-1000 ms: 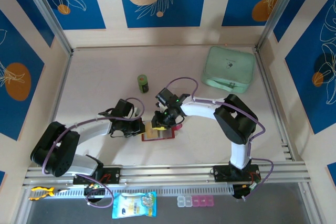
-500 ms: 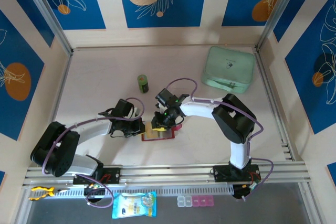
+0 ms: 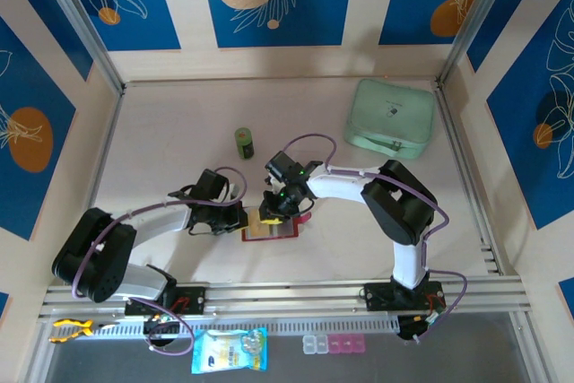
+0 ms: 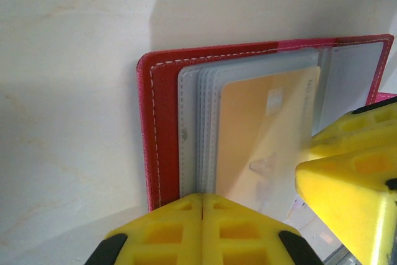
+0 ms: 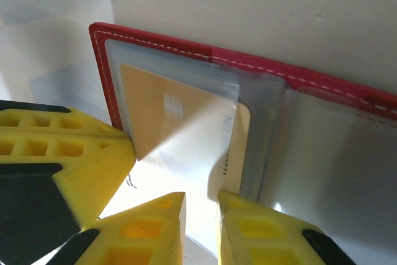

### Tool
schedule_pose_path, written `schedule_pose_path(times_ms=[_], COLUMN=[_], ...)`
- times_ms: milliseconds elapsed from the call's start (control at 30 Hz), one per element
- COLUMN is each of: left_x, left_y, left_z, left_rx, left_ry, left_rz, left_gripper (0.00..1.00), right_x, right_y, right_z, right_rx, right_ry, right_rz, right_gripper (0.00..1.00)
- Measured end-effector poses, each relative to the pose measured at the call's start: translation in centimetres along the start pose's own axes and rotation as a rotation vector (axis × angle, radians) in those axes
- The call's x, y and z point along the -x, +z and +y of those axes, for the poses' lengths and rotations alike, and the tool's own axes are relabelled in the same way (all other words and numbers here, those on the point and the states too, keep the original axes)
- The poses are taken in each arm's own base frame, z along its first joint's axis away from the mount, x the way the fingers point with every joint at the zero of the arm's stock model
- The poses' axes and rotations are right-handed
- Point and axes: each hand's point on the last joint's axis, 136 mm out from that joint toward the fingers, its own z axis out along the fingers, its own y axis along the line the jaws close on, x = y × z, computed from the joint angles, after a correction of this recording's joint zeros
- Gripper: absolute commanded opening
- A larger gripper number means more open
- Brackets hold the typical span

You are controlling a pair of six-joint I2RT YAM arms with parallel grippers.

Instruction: Take the credit cards out of the card holder

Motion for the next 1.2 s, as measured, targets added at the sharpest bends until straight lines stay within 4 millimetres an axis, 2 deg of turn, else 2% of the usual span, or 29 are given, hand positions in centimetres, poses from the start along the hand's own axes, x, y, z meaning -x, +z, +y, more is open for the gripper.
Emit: schedule_pose_path(times_ms=[233,1200], left_x=[0.0,-0.2], left_y=[0.0,-0.1], left_z=[0.0,0.1], left_rx=[-0.002,0.003], left_ry=[-0.003,-0.008], left_rz=[0.003,0.012], left_gripper=[0.02,0.02], right_x=[-0.1,0.1], right_y=[0.3,-0.5], right_z=[0.2,-0.8], right_rx=[0.014,-0.06], right_ry=[0.0,-0.011], right_rz=[0.015,-0.006], right_gripper=[0.23,0.24])
